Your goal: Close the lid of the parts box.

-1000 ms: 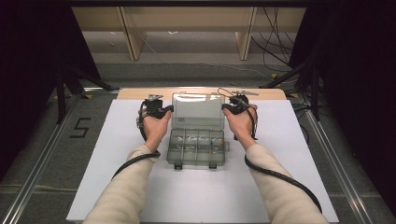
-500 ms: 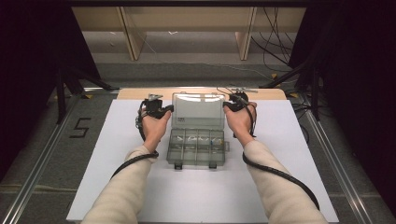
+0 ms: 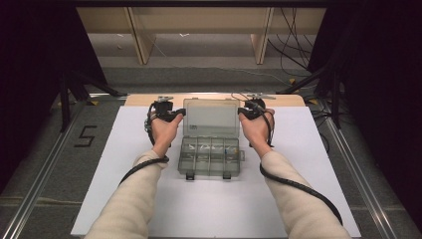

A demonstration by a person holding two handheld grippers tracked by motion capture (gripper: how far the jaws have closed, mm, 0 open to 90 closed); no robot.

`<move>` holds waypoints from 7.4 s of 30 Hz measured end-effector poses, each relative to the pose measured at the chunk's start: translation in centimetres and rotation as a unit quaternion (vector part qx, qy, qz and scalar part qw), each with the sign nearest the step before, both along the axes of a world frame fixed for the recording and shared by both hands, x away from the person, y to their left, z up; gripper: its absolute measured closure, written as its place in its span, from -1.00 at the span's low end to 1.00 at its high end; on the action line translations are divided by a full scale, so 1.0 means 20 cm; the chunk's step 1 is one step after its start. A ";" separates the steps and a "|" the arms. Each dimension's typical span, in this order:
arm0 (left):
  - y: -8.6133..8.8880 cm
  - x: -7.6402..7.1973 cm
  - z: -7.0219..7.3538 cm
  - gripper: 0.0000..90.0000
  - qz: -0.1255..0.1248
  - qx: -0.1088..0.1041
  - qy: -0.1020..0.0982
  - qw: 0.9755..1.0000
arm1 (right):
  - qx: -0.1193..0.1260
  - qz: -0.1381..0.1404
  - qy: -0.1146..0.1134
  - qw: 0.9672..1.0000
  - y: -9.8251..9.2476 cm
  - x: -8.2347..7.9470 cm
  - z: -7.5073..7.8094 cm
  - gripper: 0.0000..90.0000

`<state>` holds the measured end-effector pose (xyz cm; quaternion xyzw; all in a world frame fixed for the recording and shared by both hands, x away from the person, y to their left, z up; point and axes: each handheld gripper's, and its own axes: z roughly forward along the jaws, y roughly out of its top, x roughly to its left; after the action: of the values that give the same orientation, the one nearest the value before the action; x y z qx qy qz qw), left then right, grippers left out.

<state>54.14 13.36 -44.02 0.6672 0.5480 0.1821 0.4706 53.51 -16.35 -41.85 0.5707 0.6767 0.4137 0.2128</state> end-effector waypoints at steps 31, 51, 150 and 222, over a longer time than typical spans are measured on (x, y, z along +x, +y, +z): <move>0.01 0.00 0.07 0.81 -0.006 -0.006 -0.022 1.000 | -0.001 0.008 -0.019 1.000 0.00 0.00 0.05 0.94; 0.01 -0.05 0.10 0.94 -0.007 0.007 -0.036 0.999 | -0.004 0.017 -0.026 1.000 0.00 -0.01 0.08 0.85; 0.05 -0.32 0.18 0.91 -0.051 0.050 -0.132 0.989 | -0.028 0.063 -0.110 0.992 -0.04 -0.29 0.14 0.92; 0.04 -0.50 0.17 0.90 -0.074 0.102 -0.159 0.979 | -0.061 0.088 -0.155 0.982 -0.05 -0.53 0.09 0.90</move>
<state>44.20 14.18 -40.71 0.7131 0.3937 0.3055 0.4931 42.91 -17.30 -40.15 0.4238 0.7072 0.4718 0.3124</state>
